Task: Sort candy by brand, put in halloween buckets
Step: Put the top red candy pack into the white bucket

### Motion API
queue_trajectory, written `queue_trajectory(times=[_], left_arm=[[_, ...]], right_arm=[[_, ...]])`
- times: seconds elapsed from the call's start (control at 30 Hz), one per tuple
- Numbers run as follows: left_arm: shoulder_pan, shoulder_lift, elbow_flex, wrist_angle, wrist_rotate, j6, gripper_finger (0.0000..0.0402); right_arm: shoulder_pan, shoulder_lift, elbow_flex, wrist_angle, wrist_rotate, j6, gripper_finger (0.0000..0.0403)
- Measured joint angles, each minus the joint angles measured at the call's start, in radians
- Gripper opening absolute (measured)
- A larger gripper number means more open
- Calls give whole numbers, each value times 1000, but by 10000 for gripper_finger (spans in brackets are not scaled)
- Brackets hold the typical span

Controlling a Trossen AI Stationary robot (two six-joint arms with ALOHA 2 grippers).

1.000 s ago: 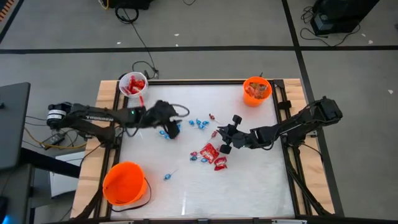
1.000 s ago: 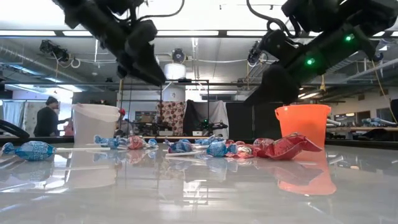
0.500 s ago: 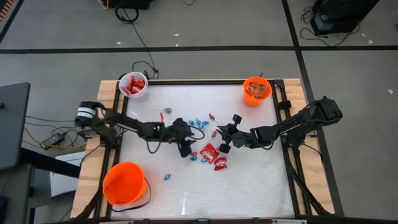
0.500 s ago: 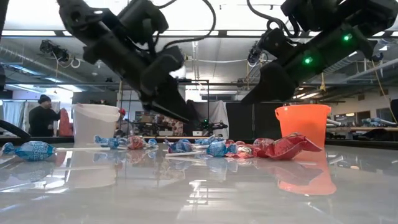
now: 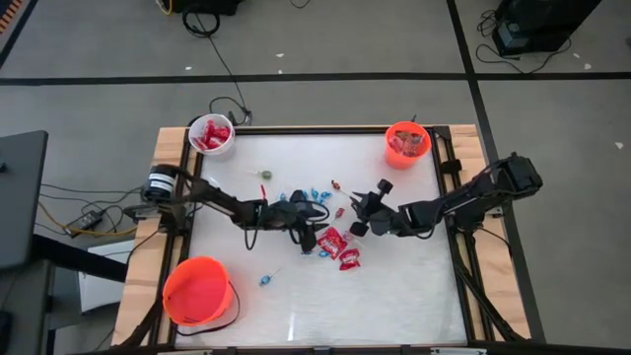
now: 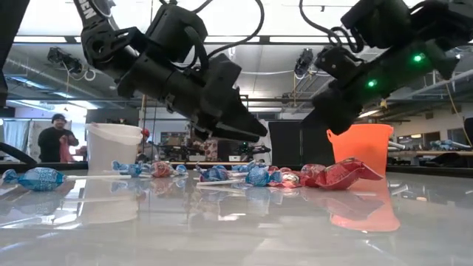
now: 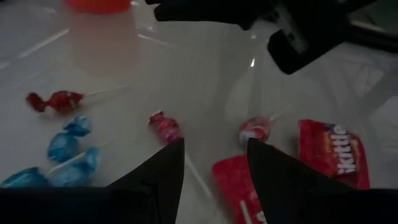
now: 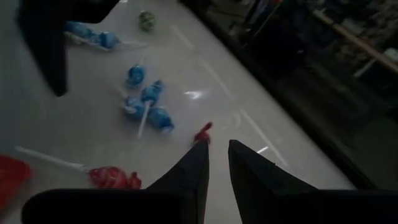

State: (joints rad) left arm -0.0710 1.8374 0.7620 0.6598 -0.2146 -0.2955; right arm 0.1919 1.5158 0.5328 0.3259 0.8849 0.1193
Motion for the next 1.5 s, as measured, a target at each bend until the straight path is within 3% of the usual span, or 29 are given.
queue_trajectory(times=[0.13,0.27,0.47,0.57,0.7,0.83,0.93,1.1,1.33,1.4,1.5], left_arm=[[-38,50,8,44,-2,12,182],[-69,114,49,56,-71,27,182],[-107,186,129,56,-82,17,182],[-125,200,162,21,-105,-8,182],[-140,200,221,-117,-179,-29,182],[-148,200,282,-294,-185,-67,182],[-148,195,312,-442,-190,-181,180],[-146,194,305,-591,-157,-374,138],[-182,139,310,-601,-154,-379,25],[-195,88,301,-646,-180,-339,14],[-220,0,306,-633,-301,-308,25]], right_arm=[[31,0,-14,43,83,-31,75],[57,0,-15,63,143,-92,75],[80,-3,-15,64,164,-178,75],[90,-32,-15,45,120,-196,75],[101,-142,-15,-68,78,-163,75],[114,-286,-15,-231,47,-65,75],[118,-369,-15,-330,-11,15,75],[149,-410,-15,-453,-102,101,75],[203,-373,-15,-476,-104,151,75],[213,-372,-15,-481,-105,163,75],[230,-372,-15,-485,-98,174,75]])
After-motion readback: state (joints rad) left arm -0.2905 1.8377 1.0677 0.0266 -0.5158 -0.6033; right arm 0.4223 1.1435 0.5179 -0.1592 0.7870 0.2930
